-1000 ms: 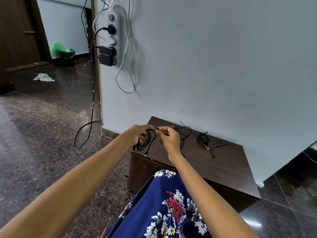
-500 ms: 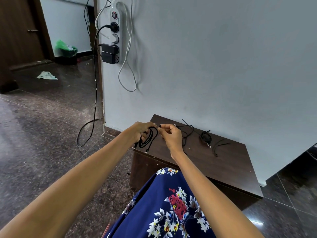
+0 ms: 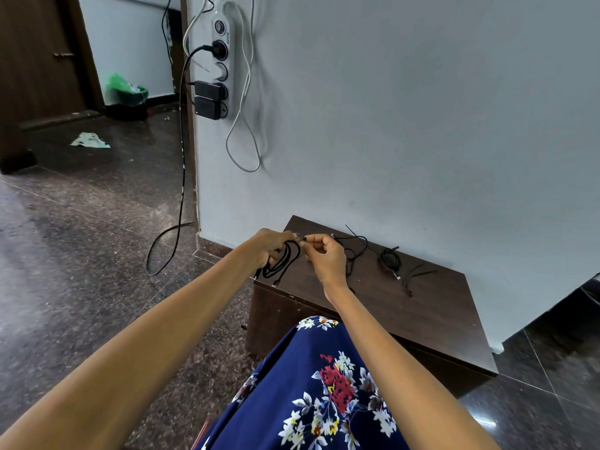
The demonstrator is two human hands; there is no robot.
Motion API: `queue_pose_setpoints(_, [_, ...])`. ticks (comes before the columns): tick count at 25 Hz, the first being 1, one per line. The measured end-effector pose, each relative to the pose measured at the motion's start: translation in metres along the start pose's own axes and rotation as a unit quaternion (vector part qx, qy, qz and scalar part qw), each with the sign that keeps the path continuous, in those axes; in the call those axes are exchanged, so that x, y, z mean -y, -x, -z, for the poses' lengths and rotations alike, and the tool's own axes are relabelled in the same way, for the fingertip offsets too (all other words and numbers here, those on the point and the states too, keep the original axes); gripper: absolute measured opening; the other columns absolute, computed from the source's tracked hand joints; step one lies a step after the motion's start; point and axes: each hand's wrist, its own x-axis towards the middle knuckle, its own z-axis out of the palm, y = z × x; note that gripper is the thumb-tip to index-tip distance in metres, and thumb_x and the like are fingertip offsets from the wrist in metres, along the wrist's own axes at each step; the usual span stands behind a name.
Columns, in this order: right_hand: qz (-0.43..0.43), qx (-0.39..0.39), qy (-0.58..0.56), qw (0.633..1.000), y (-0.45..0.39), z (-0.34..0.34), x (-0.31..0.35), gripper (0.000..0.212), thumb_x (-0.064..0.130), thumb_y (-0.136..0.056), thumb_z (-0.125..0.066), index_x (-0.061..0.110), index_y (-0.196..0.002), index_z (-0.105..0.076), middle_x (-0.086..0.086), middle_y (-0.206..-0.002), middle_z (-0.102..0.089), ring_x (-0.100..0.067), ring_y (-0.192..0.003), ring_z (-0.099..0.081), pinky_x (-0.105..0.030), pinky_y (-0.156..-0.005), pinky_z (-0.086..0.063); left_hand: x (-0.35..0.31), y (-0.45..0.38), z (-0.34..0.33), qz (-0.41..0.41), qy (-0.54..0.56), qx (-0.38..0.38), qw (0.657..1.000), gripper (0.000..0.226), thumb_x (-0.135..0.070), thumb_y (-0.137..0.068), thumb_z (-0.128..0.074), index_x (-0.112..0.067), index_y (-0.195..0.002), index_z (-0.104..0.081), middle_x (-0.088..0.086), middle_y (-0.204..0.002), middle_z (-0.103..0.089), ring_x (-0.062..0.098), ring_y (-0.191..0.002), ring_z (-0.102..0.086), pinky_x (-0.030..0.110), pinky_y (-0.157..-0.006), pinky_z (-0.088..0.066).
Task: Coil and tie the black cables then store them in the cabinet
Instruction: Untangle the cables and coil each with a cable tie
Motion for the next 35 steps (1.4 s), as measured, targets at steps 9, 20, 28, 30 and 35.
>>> queue_pose_setpoints(9, [0.007, -0.002, 0.031, 0.999, 0.0, -0.001, 0.0, 0.011, 0.019, -0.083, -0.071, 0.012, -0.092, -0.073, -0.004, -0.088, -0.072, -0.014, -0.081, -0.066, -0.034, -0.077, -0.055, 0.0, 0.0, -0.003, 0.006, -0.006, 0.01, 1.0, 0.019, -0.026, -0.088, -0.061, -0.013, -0.08, -0.05, -0.001, -0.061, -0.034, 0.006, -0.031, -0.021, 0.017, -0.038, -0.017])
queue_pose_setpoints(20, [0.076, 0.024, 0.142, 0.987, -0.005, 0.026, 0.007, 0.005, 0.02, -0.086, -0.066, 0.017, -0.082, -0.069, 0.008, -0.076, -0.066, -0.005, -0.07, -0.061, -0.022, -0.067, -0.052, 0.004, 0.002, -0.012, 0.036, 0.046, 0.123, 0.991, 0.02, -0.026, -0.096, -0.048, -0.015, -0.08, -0.047, -0.006, -0.039, -0.033, 0.003, -0.024, -0.017, 0.009, -0.031, -0.015])
queue_pose_setpoints(28, [-0.011, 0.063, 0.21, 0.976, -0.016, 0.016, 0.02, 0.012, 0.028, -0.087, -0.06, 0.019, -0.085, -0.069, 0.006, -0.081, -0.065, -0.019, -0.087, -0.064, -0.044, -0.08, -0.056, 0.002, 0.005, -0.009, 0.045, 0.065, 0.138, 0.987, 0.029, -0.027, -0.1, -0.042, -0.017, -0.073, -0.042, -0.009, -0.033, -0.031, 0.002, -0.023, -0.016, 0.012, -0.025, -0.011])
queue_pose_setpoints(30, [-0.015, 0.071, 0.228, 0.971, -0.019, 0.013, 0.025, 0.012, 0.031, -0.087, -0.059, 0.022, -0.084, -0.067, 0.008, -0.08, -0.063, -0.016, -0.085, -0.062, -0.038, -0.077, -0.054, 0.001, 0.006, -0.005, 0.057, 0.067, 0.136, 0.987, 0.029, -0.028, -0.099, -0.044, -0.017, -0.072, -0.044, -0.009, -0.032, -0.032, 0.002, -0.022, -0.016, 0.011, -0.025, -0.011])
queue_pose_setpoints(35, [-0.049, -0.023, 0.278, 0.959, -0.034, 0.022, 0.038, 0.016, 0.032, -0.091, -0.05, 0.022, -0.088, -0.062, 0.014, -0.079, -0.058, -0.013, -0.078, -0.054, -0.029, -0.07, -0.041, -0.005, 0.007, 0.008, 0.056, 0.05, 0.189, 0.979, 0.019, -0.026, -0.097, -0.046, -0.018, -0.083, -0.056, -0.009, -0.031, -0.032, 0.001, -0.021, -0.016, 0.008, -0.027, -0.013])
